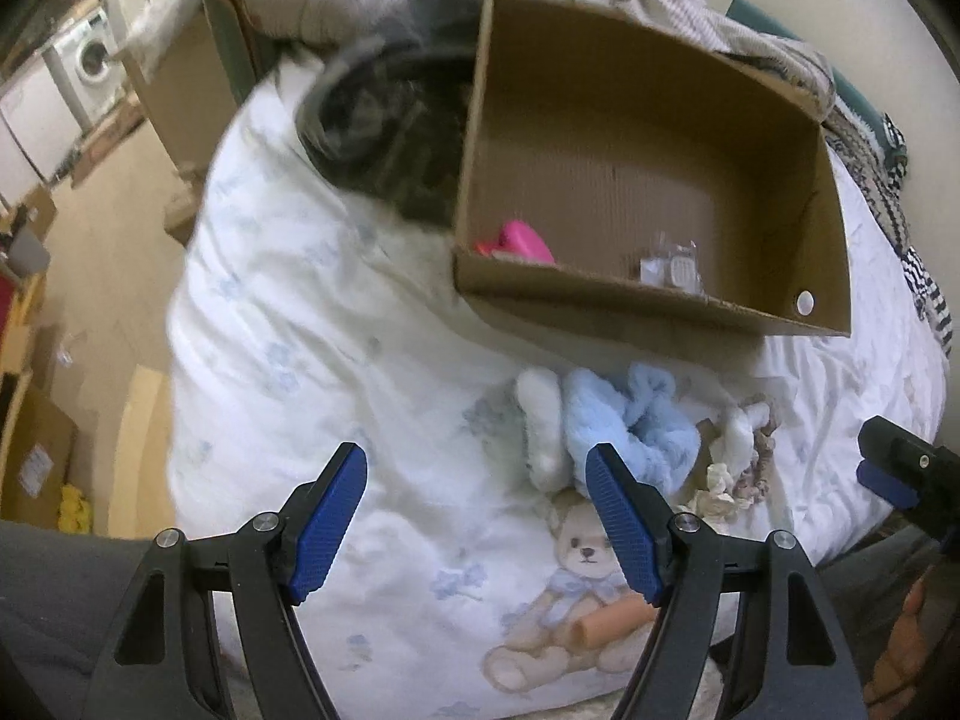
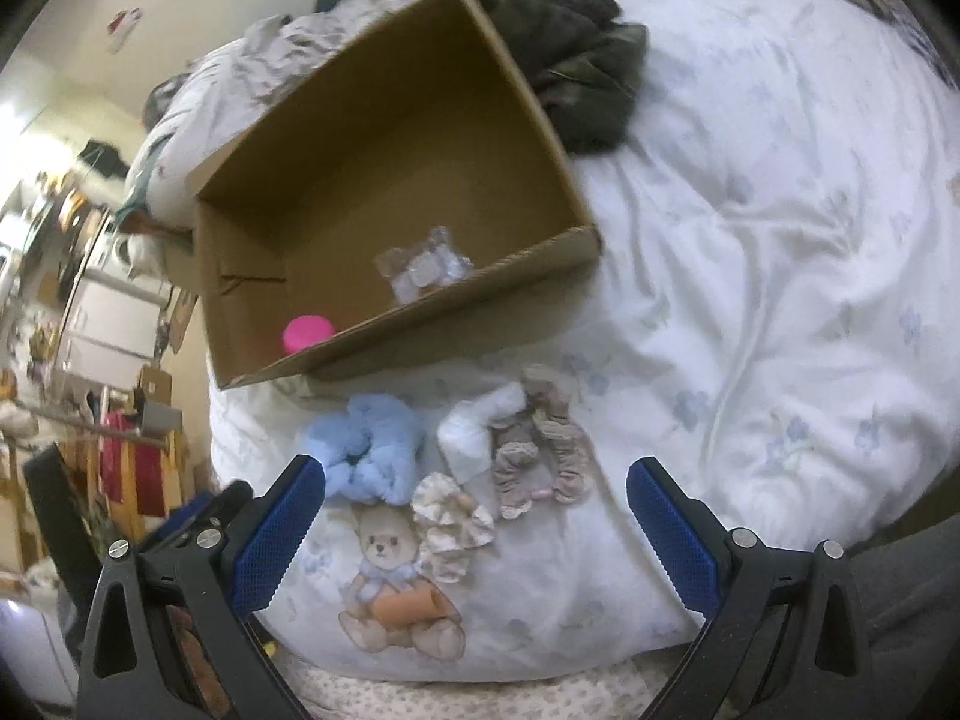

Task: Organize soft objects
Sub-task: 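Grasp the blue fluffy scrunchie with the left gripper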

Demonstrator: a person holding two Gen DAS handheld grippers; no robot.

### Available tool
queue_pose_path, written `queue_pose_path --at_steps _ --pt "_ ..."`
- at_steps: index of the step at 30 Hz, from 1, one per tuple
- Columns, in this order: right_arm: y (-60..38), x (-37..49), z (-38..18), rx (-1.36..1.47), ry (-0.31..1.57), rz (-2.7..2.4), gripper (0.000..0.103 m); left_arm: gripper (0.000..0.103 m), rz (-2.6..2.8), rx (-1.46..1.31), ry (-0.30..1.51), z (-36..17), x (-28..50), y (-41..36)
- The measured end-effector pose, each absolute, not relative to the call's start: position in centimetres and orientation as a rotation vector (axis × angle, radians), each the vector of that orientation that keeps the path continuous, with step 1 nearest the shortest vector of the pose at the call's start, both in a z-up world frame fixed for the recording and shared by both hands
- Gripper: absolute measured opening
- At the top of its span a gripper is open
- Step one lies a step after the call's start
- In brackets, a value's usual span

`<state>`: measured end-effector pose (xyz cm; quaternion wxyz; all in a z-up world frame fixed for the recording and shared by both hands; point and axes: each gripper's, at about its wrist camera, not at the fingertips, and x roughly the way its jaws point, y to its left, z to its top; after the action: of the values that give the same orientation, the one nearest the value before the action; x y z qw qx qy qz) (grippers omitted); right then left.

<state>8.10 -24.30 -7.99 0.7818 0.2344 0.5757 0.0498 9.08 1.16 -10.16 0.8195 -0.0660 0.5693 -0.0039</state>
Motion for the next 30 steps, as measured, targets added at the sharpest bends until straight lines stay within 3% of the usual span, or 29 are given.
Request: queue_pose_path --at_steps 12,14,15,18,26,28,30 --pt "-25.5 8.6 -9.8 0.524 1.302 0.071 0.103 0.073 -0.108 -0.110 1.387 -16.4 13.5 -4.6" --pt "-25.7 8.6 -10.2 0.531 1.317 0.063 0.103 0.061 -0.105 -0.131 1.384 -16.8 13.6 -4.6" --pt "-25.7 8.7 -10.4 0.534 1.324 0.060 0.103 0.040 -0.108 -0.132 1.382 -16.9 13.6 -4.6" --pt "-25.4 9.1 -10.8 0.533 1.339 0.068 0.103 0.027 -0.115 -0.116 1.390 -17.0 13.6 -4.6" --pt "-21.3 8.7 -12.5 0.548 1.484 0.263 0.102 0.023 -0.067 -0.135 1.306 -13.4 12.4 -1.5" --pt "-19.4 8.1 -13.2 0.510 1.535 0.326 0.087 0.023 -0.053 -0.138 1.274 -11.8 11.6 -0.7" --pt "-17.6 7.6 -13.9 0.458 1.577 0.366 0.081 0.023 -0.037 -0.142 1.261 -10.9 10.6 0.0"
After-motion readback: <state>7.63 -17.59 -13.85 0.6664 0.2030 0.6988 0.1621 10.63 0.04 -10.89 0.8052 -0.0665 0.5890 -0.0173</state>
